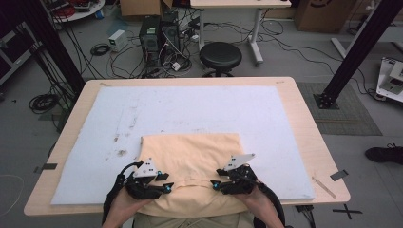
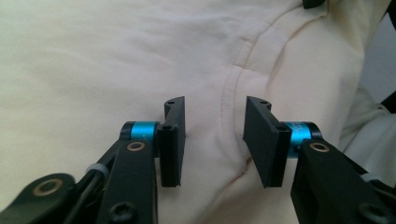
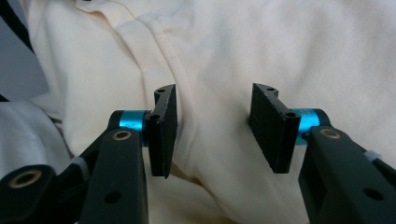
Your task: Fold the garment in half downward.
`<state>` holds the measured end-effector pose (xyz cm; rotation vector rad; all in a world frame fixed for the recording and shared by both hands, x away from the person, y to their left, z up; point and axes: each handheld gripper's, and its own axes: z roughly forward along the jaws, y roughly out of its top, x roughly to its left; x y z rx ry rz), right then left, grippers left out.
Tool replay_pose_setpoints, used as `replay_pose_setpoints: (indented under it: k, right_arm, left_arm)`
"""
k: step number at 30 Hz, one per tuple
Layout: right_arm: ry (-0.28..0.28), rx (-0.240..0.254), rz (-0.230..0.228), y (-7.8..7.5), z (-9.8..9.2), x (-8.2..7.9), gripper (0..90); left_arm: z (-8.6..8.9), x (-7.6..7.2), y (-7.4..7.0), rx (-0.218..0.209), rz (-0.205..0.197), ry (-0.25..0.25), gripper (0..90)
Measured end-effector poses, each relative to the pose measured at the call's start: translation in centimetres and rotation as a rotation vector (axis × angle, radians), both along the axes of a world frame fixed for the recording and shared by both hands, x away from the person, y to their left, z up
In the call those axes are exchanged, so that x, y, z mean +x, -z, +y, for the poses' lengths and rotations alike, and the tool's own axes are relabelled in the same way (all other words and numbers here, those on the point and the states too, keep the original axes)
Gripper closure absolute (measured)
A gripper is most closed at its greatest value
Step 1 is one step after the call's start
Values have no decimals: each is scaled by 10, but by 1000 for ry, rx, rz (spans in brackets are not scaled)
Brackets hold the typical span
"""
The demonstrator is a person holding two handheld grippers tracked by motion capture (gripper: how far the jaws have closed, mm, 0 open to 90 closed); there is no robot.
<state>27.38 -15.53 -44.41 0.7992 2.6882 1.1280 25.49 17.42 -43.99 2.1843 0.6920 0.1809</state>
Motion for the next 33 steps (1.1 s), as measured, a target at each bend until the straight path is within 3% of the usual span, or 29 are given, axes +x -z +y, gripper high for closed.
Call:
replay_pose_setpoints:
  k: [5, 6, 7, 10, 11, 12, 14, 15, 16, 17, 18, 20, 23, 26, 33]
  right_arm:
    - [27, 48, 17, -8, -6, 5, 439]
    - [63, 70, 1, -15, -12, 11, 404]
    - [63, 70, 1, -15, -12, 11, 404]
    - [136, 105, -28, -27, -27, 27, 368]
    - [136, 105, -28, -27, -27, 27, 368]
    - [163, 121, -37, -32, -33, 38, 361]
    - [191, 135, -48, -35, -39, 49, 359]
    - [191, 135, -48, -35, -39, 49, 359]
    - [231, 149, -41, -37, -43, 62, 347]
    - [231, 149, -41, -37, -43, 62, 347]
    - [260, 150, -41, -37, -46, 74, 342]
    - [276, 155, -39, -37, -48, 80, 342]
    - [316, 171, -25, -37, -54, 94, 340]
    - [346, 180, -14, -34, -60, 107, 340]
    - [384, 193, 25, -26, -68, 120, 339]
  left_arm:
    - [14, 8, -18, -46, -39, -34, 560]
    - [25, 15, -30, -71, -67, -83, 552]
    - [25, 15, -30, -71, -67, -83, 552]
    - [44, 29, -48, -79, -111, -169, 550]
    - [49, 35, -53, -78, -122, -202, 550]
    - [60, 50, -59, -69, -133, -251, 550]
    - [68, 69, -59, -67, -116, -299, 549]
    - [68, 69, -59, -67, -116, -299, 548]
    - [74, 87, -55, -69, -83, -331, 548]
    - [74, 87, -55, -69, -83, -331, 548]
    - [78, 103, -48, -71, -51, -355, 546]
    - [80, 110, -43, -63, -35, -359, 545]
    - [83, 125, -28, -58, 31, -372, 543]
    - [82, 133, -15, -31, 71, -371, 541]
    - [83, 136, -7, -7, 111, -361, 558]
